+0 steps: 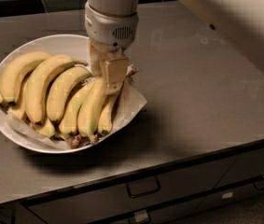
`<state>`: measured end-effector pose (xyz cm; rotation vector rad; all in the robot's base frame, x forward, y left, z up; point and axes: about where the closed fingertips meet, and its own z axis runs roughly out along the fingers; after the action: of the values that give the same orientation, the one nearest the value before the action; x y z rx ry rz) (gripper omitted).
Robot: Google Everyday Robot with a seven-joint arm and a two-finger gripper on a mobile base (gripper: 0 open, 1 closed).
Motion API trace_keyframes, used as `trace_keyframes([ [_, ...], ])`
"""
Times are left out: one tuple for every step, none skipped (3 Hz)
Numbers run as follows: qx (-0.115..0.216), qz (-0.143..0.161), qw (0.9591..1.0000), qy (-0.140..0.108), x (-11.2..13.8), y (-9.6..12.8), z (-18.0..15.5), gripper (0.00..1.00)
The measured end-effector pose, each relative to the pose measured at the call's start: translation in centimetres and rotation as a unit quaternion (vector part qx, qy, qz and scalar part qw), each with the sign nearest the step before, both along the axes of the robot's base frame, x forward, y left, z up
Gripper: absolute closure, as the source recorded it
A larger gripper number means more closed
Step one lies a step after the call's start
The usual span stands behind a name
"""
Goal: Pick banana from white bowl
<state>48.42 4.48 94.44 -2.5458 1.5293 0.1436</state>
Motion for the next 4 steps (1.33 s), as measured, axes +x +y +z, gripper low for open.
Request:
trace_keyframes([
  [-0.005, -0.003, 1.0, 0.001, 0.19, -0.28, -0.33, 0.57],
  [-0.005, -0.003, 1.0, 0.001, 0.19, -0.28, -0.33, 0.76],
  [-0.005, -0.003, 1.0, 0.001, 0.19, -0.28, -0.32, 0.98],
  [0.012, -0.007, 0.9997, -0.019, 0.56, 0.5, 0.35, 1.0],
])
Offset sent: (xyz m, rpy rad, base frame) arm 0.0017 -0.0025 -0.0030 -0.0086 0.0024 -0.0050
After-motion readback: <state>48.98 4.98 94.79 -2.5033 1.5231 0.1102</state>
